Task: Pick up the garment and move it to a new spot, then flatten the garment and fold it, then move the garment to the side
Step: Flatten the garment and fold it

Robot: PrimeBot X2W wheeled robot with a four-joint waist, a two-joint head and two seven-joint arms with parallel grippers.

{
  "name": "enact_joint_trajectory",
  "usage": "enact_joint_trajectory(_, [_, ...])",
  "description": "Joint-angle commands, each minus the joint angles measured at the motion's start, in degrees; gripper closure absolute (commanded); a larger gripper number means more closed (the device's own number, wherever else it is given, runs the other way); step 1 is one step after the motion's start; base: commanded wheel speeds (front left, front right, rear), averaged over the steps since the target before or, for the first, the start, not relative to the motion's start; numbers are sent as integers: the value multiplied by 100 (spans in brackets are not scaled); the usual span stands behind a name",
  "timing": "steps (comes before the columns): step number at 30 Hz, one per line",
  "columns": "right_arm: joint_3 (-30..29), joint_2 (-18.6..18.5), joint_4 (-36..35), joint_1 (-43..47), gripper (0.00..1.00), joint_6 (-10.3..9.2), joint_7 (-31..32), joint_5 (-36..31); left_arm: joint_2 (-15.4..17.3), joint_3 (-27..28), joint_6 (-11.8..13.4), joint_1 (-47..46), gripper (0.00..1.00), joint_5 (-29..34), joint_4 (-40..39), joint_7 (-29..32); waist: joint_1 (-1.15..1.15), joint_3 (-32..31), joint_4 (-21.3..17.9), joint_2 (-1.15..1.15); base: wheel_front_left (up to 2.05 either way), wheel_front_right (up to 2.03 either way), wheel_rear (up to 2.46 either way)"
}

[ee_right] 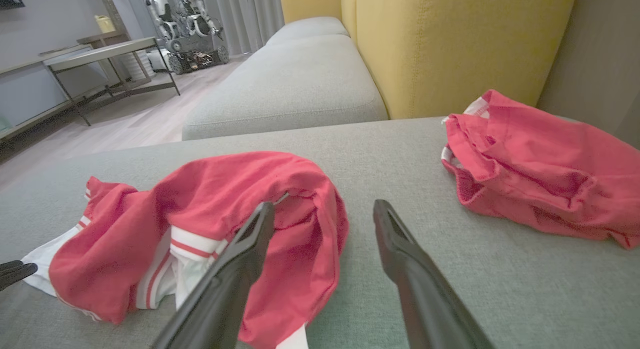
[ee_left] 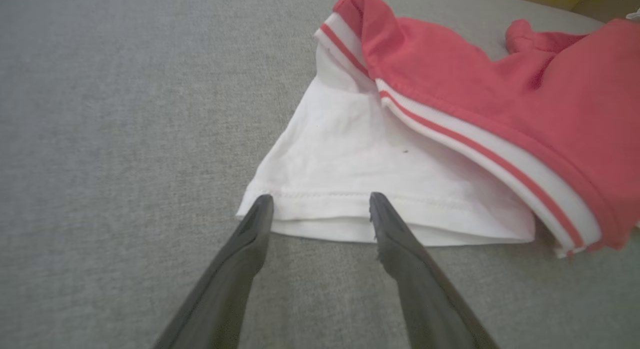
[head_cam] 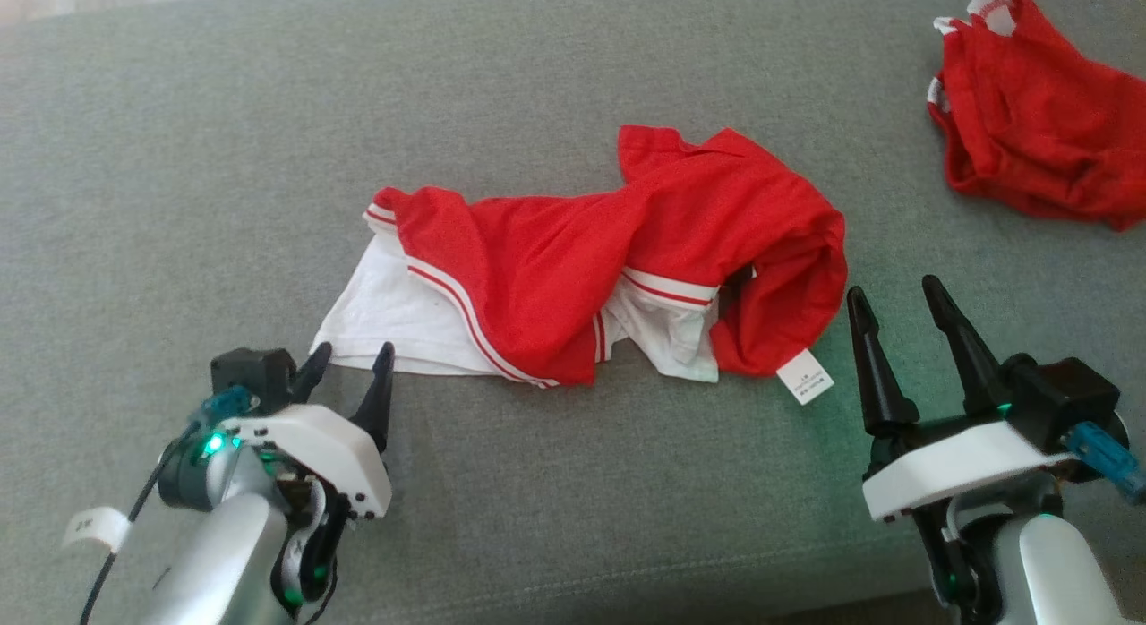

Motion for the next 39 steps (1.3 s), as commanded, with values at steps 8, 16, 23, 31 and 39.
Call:
enact_joint_trajectory(8, [152, -28, -105, -262, 0, -4, -89, 79, 66, 356, 68, -393, 47, -127, 385, 24, -1, 45, -64, 0, 0, 0, 0])
enact_joint_trajectory(16, [167, -27, -115, -338, 0, -4, -110, 127, 84, 136, -113, -539, 100, -67, 705, 134, -1, 107, -66, 0, 0, 0, 0])
enact_joint_trajectory(23, [139, -28, -101, -327, 0, -4, -115, 135, 94, 106, -133, -572, 100, -39, 764, -43, -1, 69, -52, 0, 0, 0, 0])
enact_joint_trajectory(31, [102, -27, -88, -275, 0, -4, -108, 135, 184, 160, -17, -530, 100, 55, 336, -423, -1, -97, 15, 0, 0, 0, 0])
enact_joint_trajectory(39, [42, -26, -100, -199, 0, -4, -103, 133, 399, 323, 249, -371, 100, 161, -631, -678, -1, -304, 118, 0, 0, 0, 0])
